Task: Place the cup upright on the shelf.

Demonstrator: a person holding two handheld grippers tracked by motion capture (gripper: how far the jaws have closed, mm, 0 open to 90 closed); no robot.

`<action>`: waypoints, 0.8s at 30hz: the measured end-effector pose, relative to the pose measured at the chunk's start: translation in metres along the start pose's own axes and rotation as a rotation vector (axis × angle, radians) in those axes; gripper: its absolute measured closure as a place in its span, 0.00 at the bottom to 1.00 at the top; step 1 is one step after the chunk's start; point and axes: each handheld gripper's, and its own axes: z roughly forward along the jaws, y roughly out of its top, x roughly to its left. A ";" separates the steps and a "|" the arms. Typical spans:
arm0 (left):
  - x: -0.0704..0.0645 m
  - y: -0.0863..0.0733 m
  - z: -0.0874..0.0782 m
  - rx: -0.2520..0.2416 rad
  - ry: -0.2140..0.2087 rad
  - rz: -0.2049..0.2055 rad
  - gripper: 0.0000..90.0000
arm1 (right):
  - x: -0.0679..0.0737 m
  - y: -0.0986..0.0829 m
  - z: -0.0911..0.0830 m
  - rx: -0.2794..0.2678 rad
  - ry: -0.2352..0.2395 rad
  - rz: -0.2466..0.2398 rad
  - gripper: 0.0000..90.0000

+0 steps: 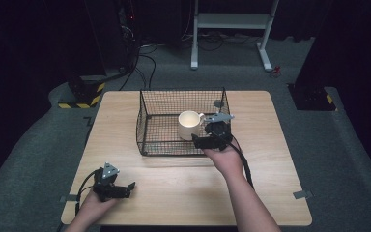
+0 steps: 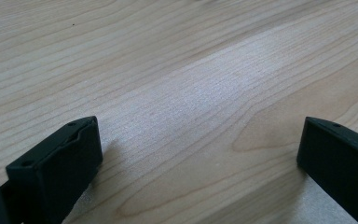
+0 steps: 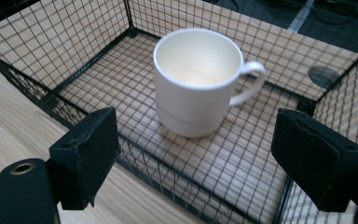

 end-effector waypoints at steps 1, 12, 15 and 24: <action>0.000 0.000 0.000 0.000 0.000 0.000 0.00 | -0.001 -0.004 -0.002 -0.005 -0.002 -0.003 0.17; 0.000 0.000 0.000 -0.002 0.001 -0.001 0.00 | -0.004 -0.083 -0.019 -0.021 -0.027 0.042 0.15; 0.000 0.000 0.000 -0.004 0.002 -0.002 0.00 | -0.005 -0.108 -0.019 -0.009 -0.044 0.051 0.14; -0.001 -0.001 0.000 -0.008 0.004 -0.007 0.00 | -0.019 -0.169 -0.017 0.090 -0.131 0.058 0.12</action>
